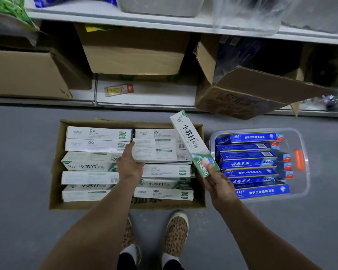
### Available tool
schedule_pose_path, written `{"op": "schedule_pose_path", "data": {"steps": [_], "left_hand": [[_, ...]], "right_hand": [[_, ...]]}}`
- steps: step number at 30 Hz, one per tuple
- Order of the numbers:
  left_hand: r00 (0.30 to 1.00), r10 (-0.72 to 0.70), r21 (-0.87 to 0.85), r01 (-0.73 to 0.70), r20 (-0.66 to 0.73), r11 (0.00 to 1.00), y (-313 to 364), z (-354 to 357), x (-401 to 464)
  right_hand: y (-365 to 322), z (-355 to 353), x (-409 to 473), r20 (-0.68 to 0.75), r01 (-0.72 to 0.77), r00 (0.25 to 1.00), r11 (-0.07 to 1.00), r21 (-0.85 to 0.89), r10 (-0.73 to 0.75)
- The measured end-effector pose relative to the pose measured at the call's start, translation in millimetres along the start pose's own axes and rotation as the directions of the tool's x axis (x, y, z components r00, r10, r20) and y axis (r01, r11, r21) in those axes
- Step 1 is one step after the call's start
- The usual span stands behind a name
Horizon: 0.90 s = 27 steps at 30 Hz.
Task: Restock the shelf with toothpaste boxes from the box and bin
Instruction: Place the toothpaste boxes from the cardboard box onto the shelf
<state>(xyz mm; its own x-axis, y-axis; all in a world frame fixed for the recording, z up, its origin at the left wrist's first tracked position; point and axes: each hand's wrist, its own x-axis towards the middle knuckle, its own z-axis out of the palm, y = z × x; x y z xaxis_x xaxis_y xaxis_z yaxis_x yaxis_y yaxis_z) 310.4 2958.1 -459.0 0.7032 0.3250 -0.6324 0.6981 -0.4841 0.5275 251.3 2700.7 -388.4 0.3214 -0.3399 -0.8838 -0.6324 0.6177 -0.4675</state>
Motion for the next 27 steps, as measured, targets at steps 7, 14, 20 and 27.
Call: {"op": "schedule_pose_path", "data": {"steps": [7,14,20,27], "left_hand": [[0.997,0.059,0.036,-0.060,0.051,0.998,11,-26,-35],[0.989,-0.109,-0.354,0.137,0.098,0.925,62,-55,-91],[0.980,-0.167,-0.533,0.201,0.113,0.822,110,-117,-148],[0.985,-0.152,-0.674,0.170,0.086,0.719,174,-212,-236]], "right_hand": [[-6,-1,-17,-0.051,0.015,0.999,1.000,-0.001,-0.015],[-30,-1,-82,-0.063,0.009,0.998,1.000,0.027,-0.007],[-67,7,-159,-0.021,0.027,0.999,0.998,0.050,-0.026],[-126,19,-285,0.103,0.132,0.985,0.989,0.069,-0.138]]}}
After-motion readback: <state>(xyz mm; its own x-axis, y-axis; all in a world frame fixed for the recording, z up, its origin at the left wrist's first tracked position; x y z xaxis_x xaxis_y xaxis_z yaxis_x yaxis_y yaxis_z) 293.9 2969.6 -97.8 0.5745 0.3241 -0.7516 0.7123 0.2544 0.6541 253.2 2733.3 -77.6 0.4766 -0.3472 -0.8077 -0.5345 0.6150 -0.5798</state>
